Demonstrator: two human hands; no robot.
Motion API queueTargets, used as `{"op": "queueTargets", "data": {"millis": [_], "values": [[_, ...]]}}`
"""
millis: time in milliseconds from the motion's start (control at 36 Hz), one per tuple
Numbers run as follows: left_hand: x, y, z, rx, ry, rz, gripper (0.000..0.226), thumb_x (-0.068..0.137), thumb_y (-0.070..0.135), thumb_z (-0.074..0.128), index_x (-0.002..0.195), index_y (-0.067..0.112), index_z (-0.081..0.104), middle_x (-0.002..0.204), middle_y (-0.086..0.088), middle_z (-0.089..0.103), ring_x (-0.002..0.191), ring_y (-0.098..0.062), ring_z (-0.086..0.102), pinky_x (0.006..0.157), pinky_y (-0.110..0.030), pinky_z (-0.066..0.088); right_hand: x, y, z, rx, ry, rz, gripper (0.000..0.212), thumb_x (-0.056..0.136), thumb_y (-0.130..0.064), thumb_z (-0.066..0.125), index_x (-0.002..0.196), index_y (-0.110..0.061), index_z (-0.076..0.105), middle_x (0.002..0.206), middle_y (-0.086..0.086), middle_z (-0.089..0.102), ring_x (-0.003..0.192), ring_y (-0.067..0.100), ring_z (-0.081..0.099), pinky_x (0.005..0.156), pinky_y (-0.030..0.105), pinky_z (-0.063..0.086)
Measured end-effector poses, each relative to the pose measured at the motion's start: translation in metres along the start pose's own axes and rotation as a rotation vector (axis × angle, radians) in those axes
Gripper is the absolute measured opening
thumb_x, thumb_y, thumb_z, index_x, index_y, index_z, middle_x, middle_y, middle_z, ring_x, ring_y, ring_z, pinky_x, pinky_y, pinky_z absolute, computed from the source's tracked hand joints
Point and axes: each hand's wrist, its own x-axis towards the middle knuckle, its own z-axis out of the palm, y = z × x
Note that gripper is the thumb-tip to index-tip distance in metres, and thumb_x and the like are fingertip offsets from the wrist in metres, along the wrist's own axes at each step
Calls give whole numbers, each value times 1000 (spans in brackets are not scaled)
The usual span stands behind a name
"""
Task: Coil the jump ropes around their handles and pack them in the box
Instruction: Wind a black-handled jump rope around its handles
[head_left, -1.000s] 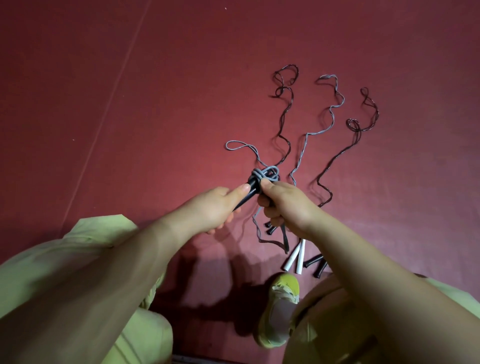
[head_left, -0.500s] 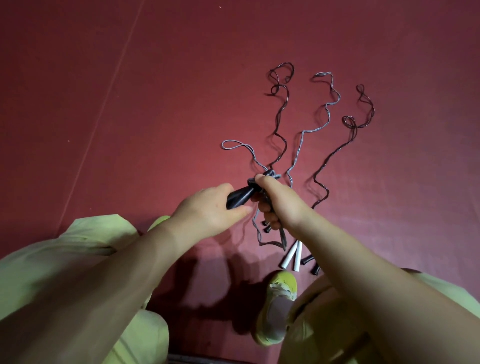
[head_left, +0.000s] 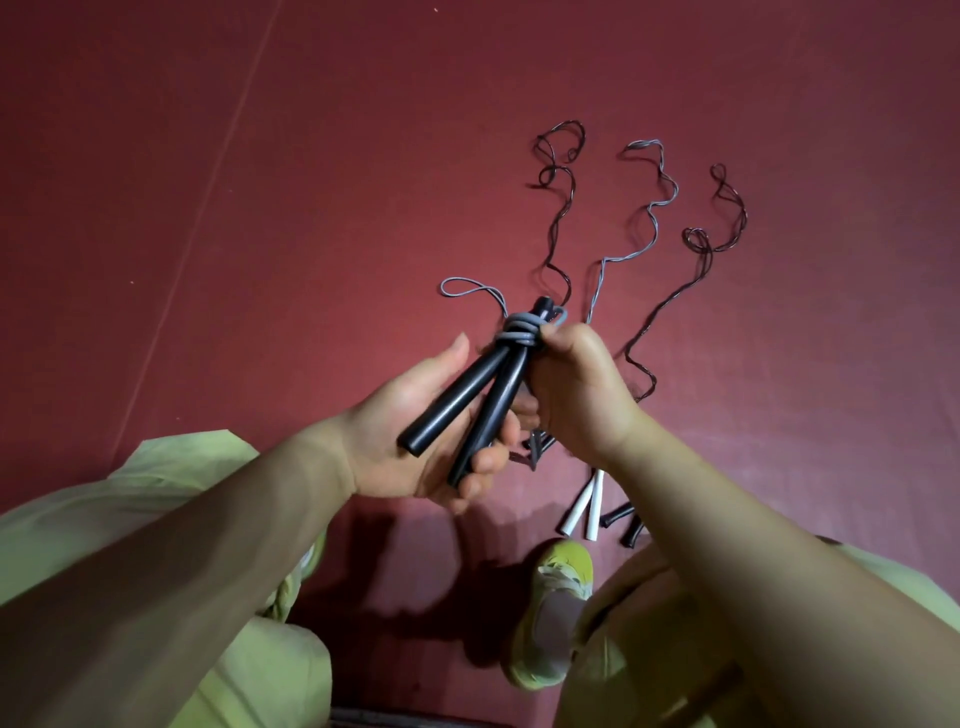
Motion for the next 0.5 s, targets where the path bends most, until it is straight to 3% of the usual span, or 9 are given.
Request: {"op": "queueTargets", "data": {"millis": [111,278,444,500], "values": [[4,-2,-2,193,149,10,72,72,78,30,79,14,61,62,-4,54,51,-22,52,52,-28,32,-3,-2,-3,-170,132,34,40,61,-52,52,85,-21,45,60,-2,37,50,10,27,44,22,19],[11,-7,1,495,445,101,69,86,68,21,76,12,60,58,-5,57,45,-20,53,45,-25,26,-6,-2,-6,-174,184,95,28,78,-48,49,71,-21,41,58,-3,33,54,12,18,44,22,12],[21,-8,2,563,676,163,64,98,53,24,73,5,58,53,-8,53,37,-16,49,40,-19,37,-4,2,-2,-148,281,141,35,100,-37,43,73,-16,48,59,-1,40,48,10,24,37,18,18],[24,-11,-6,595,727,184,68,97,59,26,70,6,59,50,-5,53,41,-20,49,47,-25,43,-4,3,-1,-150,309,152,33,101,-38,43,78,-15,50,59,-1,43,46,9,24,37,17,18]]}}
